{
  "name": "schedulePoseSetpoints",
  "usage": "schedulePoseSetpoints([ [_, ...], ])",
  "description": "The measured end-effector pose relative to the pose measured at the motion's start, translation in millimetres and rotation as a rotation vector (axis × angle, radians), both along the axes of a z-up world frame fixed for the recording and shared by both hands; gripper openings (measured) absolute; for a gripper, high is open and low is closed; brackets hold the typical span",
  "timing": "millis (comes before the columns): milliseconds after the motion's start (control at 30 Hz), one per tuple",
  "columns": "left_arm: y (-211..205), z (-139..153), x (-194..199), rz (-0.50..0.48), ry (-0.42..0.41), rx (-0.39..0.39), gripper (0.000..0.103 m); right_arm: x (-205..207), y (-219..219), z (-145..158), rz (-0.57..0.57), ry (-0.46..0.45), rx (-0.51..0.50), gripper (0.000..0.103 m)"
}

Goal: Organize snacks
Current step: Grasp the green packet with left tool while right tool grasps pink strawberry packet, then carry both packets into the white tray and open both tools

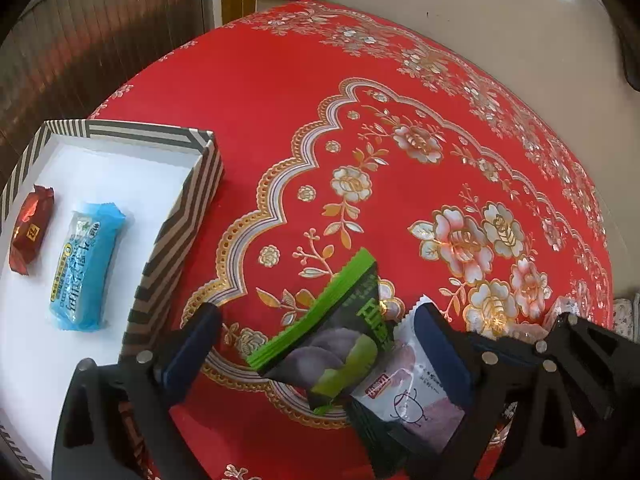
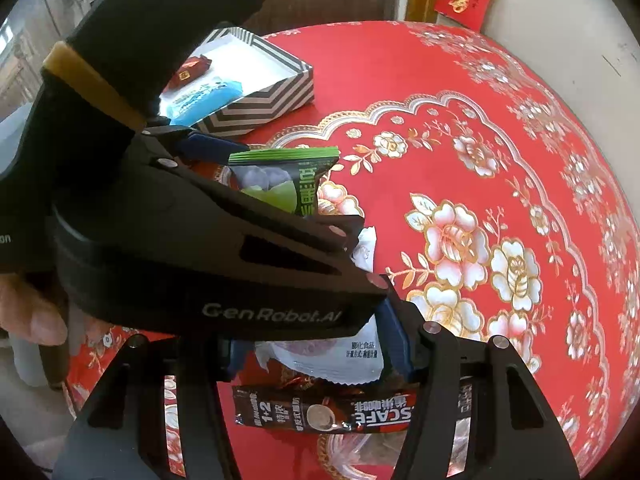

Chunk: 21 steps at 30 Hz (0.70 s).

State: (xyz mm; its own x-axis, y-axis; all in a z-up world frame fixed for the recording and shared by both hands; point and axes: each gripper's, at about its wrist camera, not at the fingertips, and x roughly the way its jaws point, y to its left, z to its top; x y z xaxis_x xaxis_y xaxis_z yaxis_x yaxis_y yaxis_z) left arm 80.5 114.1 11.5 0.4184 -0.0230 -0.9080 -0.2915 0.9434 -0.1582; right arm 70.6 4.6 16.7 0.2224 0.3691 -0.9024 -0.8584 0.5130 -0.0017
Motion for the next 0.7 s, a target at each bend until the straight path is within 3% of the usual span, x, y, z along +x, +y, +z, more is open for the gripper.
schedulePoseSetpoints([
  [67,1,1,-3,-0.002,-0.016,-0.003,0.096,-7,-2,0,-0.022,-0.021,-0.009,0.053],
  [100,1,2,-5,-0.002,-0.023,0.006,0.089,-12,-4,0,-0.028,-0.038,-0.017,0.053],
  [133,1,4,-7,-0.006,-0.033,0.015,0.072,-17,-6,1,-0.036,-0.051,-0.023,0.053],
  [200,2,6,-12,-0.024,-0.043,-0.023,0.055,-28,-14,2,-0.059,-0.072,-0.022,0.053],
  [267,2,6,-15,-0.042,-0.050,-0.036,0.046,-35,-24,2,-0.094,-0.090,-0.016,0.053],
  [500,-1,11,-34,-0.074,-0.081,-0.054,0.040,-67,-62,13,-0.225,-0.132,0.094,0.053],
  [700,-8,34,-62,-0.106,-0.156,0.022,0.040,-88,-75,27,-0.298,-0.147,0.193,0.053],
])
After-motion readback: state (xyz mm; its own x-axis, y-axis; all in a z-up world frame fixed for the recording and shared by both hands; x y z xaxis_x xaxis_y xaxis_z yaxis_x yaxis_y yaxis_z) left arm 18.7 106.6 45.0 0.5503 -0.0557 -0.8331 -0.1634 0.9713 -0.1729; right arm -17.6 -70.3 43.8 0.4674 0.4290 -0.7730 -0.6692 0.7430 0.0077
